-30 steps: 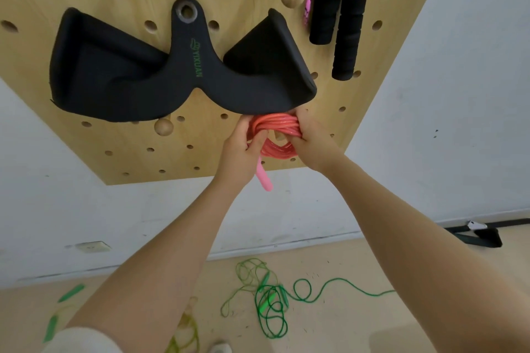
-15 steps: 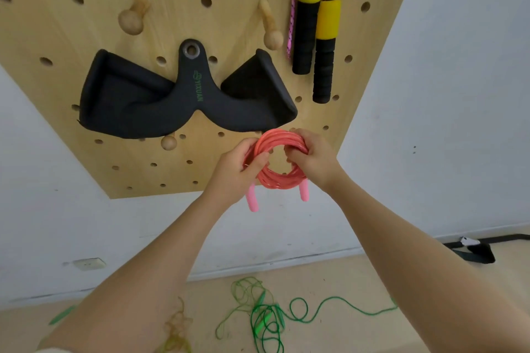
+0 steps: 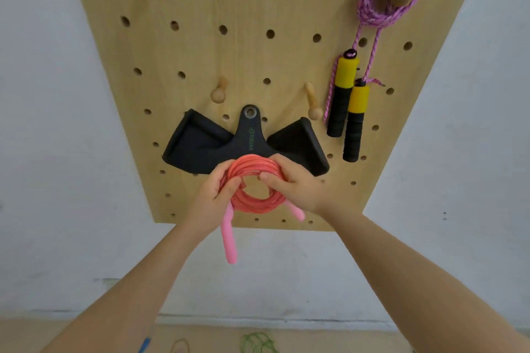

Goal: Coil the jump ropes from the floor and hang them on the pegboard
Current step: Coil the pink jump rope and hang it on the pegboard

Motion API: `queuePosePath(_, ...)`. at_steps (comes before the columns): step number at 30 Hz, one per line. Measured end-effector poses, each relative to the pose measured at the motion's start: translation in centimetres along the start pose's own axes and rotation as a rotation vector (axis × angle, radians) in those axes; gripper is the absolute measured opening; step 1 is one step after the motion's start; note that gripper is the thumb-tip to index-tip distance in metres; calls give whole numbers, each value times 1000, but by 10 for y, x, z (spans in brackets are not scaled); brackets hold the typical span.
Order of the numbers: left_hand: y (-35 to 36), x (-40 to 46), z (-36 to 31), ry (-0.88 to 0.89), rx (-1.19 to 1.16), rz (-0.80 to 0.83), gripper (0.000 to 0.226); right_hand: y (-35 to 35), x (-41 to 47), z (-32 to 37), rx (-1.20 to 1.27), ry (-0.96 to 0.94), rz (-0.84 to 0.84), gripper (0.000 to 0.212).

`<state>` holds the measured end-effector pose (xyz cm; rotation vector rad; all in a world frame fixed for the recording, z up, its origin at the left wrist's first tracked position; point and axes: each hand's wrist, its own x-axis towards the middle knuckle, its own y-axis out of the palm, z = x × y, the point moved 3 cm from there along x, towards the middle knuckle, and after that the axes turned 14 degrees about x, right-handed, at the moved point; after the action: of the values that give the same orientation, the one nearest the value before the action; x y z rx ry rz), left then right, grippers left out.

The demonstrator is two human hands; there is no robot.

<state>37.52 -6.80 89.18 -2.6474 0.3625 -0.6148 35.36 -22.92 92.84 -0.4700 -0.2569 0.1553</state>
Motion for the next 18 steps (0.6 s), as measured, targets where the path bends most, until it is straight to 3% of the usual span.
queuePosePath(4, -53, 26, -13, 56, 35, -156, 23, 8, 39, 47, 65, -143, -109, 16)
queuePosePath(11, -99, 76, -47, 139, 94, -190, 28, 0, 87, 94, 59, -232, -271, 14)
queuePosePath(14, -126, 82, -63, 233, 35, -285, 19, -1, 93, 128, 108, -330, -296, 9)
queuePosePath(18, -171, 91, -97, 382, 77, -376, 24, 0, 113, 182, 111, -476, -305, 5)
